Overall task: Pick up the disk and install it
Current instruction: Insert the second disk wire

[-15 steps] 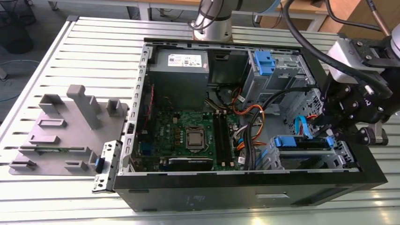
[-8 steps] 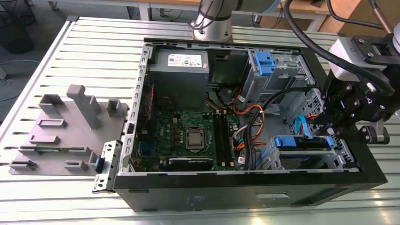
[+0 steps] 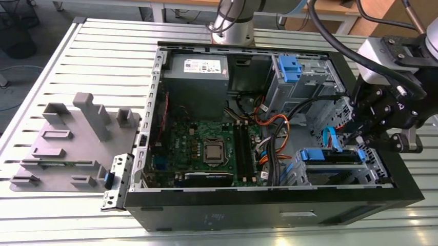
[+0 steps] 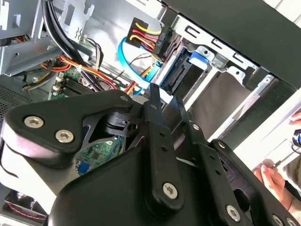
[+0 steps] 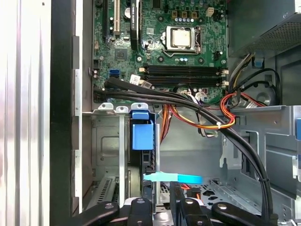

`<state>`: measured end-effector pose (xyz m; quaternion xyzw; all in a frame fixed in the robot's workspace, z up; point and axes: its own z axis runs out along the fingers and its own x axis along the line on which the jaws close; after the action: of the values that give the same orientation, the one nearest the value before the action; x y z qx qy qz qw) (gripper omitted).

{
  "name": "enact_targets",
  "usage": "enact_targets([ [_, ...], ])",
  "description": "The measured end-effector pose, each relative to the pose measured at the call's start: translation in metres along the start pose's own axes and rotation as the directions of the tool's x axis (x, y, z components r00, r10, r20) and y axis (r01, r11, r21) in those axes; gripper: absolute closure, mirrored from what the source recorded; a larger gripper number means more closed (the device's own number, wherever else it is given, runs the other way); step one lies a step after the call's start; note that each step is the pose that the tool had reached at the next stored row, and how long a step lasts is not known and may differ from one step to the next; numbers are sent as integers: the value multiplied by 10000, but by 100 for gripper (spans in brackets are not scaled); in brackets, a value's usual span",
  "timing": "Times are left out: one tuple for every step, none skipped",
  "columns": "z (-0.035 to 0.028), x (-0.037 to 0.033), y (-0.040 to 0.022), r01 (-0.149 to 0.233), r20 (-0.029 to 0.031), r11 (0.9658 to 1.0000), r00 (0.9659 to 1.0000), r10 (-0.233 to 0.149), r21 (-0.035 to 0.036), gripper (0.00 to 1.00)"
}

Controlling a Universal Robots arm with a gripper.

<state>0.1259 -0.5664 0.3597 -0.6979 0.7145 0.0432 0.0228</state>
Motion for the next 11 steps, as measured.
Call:
enact_targets([
  [4,-5,0,0,2,10000,10000,0,0,71],
  [8,-10,0,0,2,10000,10000,0,0,71],
  [13,-16,0,0,2,10000,10000,0,0,71],
  [17,-22,0,-1,2,10000,10000,1,0,71],
  [20,-29,-6,-1,2,10000,10000,1,-1,71],
  [24,-33,-16,0,3,10000,10000,0,0,71],
  [27,-37,-28,0,5,10000,10000,0,0,71],
  [37,-52,-69,-1,4,10000,10000,1,0,71],
  [38,-55,-84,-1,0,10000,10000,1,0,71],
  [40,-57,-95,0,-1,10000,10000,0,0,71],
  [42,-57,-104,-1,1,10000,10000,1,0,71],
])
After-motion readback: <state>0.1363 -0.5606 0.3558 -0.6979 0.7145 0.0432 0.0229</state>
